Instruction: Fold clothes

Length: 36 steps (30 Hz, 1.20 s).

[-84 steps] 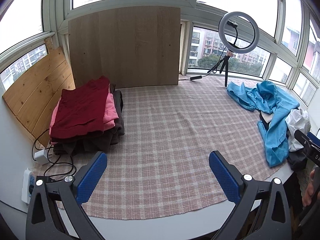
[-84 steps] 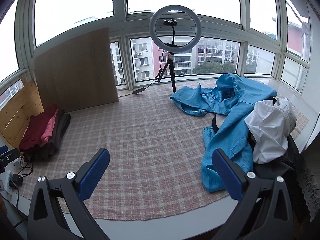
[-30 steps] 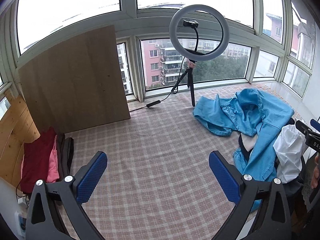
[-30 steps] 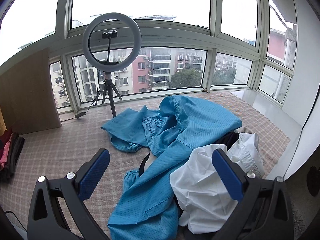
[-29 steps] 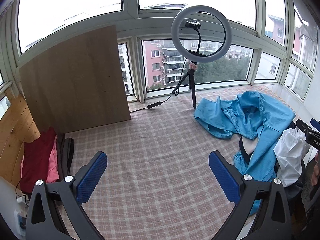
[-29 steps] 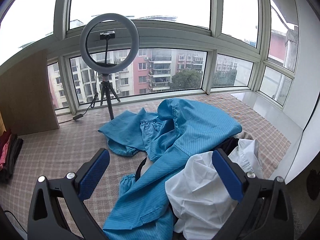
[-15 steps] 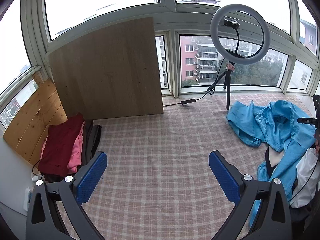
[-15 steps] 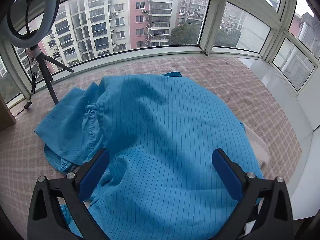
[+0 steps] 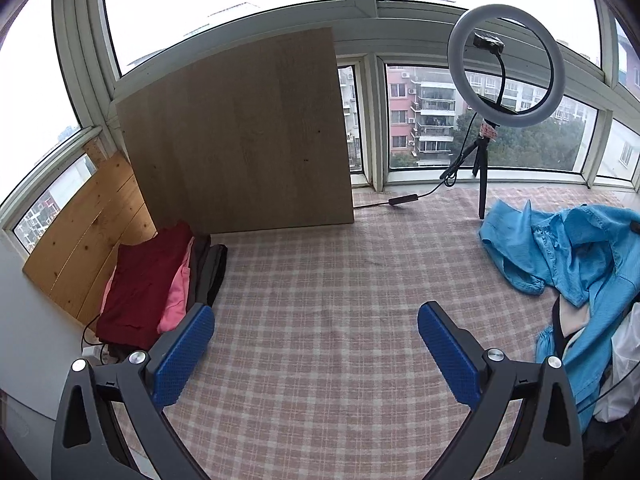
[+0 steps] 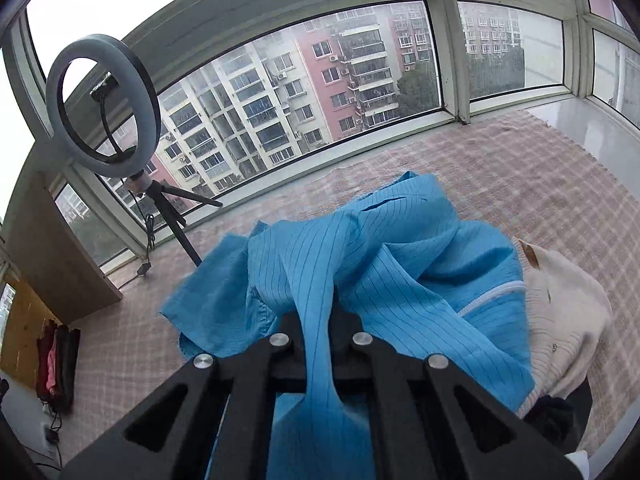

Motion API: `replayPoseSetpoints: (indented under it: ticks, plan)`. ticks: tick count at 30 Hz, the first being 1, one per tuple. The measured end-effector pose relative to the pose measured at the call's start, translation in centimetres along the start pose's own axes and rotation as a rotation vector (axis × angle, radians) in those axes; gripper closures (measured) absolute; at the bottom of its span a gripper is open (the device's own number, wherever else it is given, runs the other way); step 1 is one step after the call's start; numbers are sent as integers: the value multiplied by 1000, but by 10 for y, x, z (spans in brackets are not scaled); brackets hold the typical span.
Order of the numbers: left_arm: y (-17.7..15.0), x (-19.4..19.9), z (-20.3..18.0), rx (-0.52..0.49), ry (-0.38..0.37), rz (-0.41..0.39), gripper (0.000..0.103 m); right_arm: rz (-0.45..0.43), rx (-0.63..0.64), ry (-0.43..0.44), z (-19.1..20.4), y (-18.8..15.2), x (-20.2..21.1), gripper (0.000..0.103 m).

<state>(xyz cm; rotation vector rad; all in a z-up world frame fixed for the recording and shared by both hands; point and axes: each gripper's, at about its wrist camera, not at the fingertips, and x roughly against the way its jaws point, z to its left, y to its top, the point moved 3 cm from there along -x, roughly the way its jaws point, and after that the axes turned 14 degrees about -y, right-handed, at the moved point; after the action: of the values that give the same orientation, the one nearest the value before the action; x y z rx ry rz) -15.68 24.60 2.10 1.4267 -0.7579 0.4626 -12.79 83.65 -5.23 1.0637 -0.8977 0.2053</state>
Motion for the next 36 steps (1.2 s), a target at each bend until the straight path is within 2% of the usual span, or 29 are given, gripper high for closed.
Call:
replayPoseSetpoints:
  ticks: [4, 7, 10, 13, 16, 18, 20, 22, 23, 24, 25, 26, 27, 29, 31, 32, 34, 36]
  plan:
    - [2, 7, 8, -5, -36, -26, 1, -97, -30, 157, 42, 10, 68, 100]
    - [1, 15, 26, 4, -52, -47, 1, -147, 68, 249, 113, -3, 118, 100]
    - [-5, 30, 59, 33, -34, -71, 1, -131, 138, 424, 207, -29, 152, 100]
    - [-18, 52, 108, 94, 22, -97, 1, -42, 209, 625, 331, -76, 159, 100]
    - [-40, 76, 168, 177, 109, -109, 1, 54, 287, 812, 451, -125, 166, 98]
    - [-56, 88, 207, 231, 165, -107, 1, 162, 398, 818, 499, -171, 159, 93]
    - [-72, 93, 239, 273, 220, -83, 1, 271, 509, 821, 546, -216, 152, 93]
    - [-83, 92, 255, 277, 249, -62, 1, 363, 616, 820, 587, -257, 146, 90]
    - [-88, 90, 260, 273, 256, -47, 1, 327, 647, 815, 578, -261, 151, 86]
    - [-91, 85, 259, 263, 252, -33, 1, 286, 663, 804, 562, -260, 153, 71]
    - [-93, 80, 259, 254, 248, -18, 1, 239, 662, 779, 541, -257, 153, 50]
    - [-95, 74, 254, 243, 230, -6, 1, 191, 659, 745, 519, -254, 151, 41]
    - [-95, 67, 248, 228, 197, 4, 1, 143, 646, 673, 494, -250, 142, 33]
    - [-93, 52, 231, 189, 130, 28, 1, 93, 611, 507, 442, -239, 108, 33]
    - [-90, 30, 205, 134, 71, 61, 1, 131, 573, 380, 405, -225, 65, 33]
    - [-89, 19, 191, 106, 41, 79, 1, 168, 550, 352, 394, -223, 45, 33]
    - [-88, -4, 163, 50, -13, 124, 1, 243, 519, 383, 382, -222, 18, 33]
    - [-88, -20, 138, -1, -33, 158, 1, 275, 532, 398, 389, -231, -2, 33]
